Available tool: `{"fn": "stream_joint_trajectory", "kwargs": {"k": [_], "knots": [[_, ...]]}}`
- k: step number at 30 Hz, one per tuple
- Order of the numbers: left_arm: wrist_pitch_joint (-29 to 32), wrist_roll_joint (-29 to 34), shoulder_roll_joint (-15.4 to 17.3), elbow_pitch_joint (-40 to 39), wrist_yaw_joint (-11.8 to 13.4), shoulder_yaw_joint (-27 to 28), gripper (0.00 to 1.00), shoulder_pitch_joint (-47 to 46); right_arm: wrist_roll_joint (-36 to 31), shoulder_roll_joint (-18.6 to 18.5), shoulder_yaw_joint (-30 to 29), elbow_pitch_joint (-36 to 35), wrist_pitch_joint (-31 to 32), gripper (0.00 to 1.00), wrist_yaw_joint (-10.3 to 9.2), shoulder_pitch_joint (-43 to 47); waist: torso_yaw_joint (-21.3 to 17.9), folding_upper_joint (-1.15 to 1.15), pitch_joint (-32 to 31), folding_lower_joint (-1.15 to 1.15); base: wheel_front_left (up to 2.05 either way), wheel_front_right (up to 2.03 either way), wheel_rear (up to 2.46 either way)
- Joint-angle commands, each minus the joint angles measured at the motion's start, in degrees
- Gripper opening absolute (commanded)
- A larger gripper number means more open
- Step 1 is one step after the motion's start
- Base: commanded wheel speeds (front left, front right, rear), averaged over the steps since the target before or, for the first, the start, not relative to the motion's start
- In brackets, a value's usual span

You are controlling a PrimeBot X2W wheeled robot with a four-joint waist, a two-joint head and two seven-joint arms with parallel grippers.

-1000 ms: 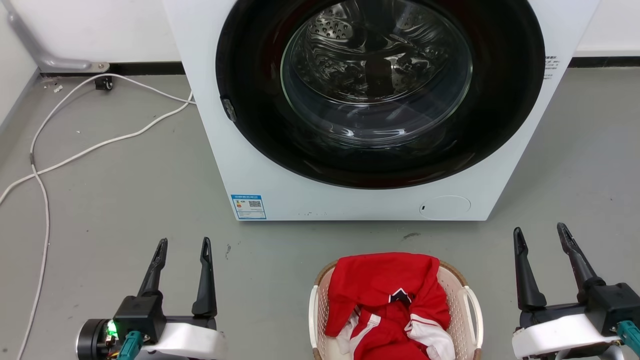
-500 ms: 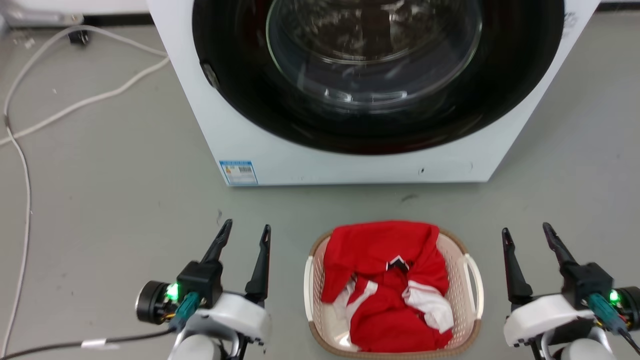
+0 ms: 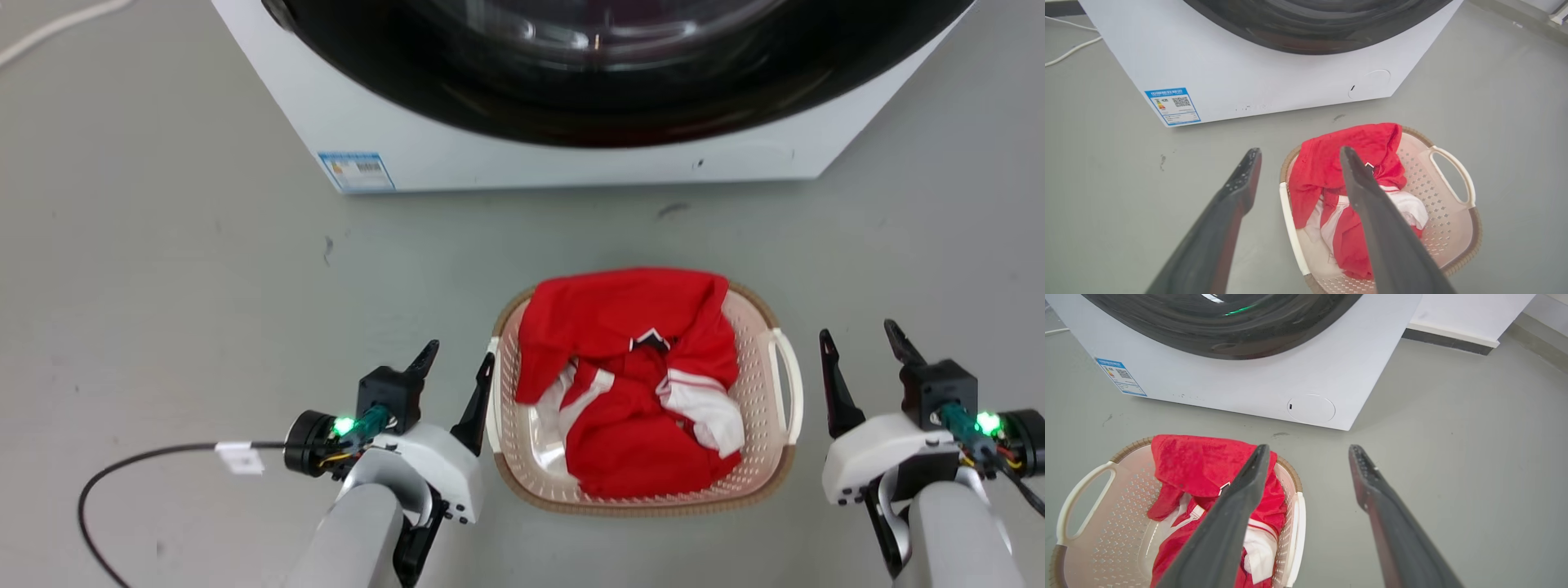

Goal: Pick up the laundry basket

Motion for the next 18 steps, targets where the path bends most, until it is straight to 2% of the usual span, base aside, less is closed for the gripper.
{"fn": "stream_joint_trajectory", "kwargs": {"k": [1, 11, 18], "knots": [[-0.16, -0.31, 0.05, 1.63, -0.06, -0.63, 1.0, -1.44, -0.65, -0.11, -0.32, 0.81, -0.1, 1.0, -0.04, -1.34, -0.16, 0.0, 2.82, -0.01, 0.0, 0.0, 0.0], [-0.16, -6.12, 0.05, 15.89, -0.25, -7.57, 1.0, -11.63, -3.82, -1.43, -1.31, 10.76, -0.1, 1.0, -0.04, -9.42, 0.05, 0.0, 11.47, -0.01, 0.0, 0.0, 0.0], [-0.16, -11.59, 0.05, 21.65, -0.4, -12.15, 1.0, -16.97, -4.98, -2.3, -2.43, 16.14, -0.11, 1.0, -0.04, -14.13, -0.08, 0.0, 16.66, -0.01, 0.0, 0.0, 0.0]]}}
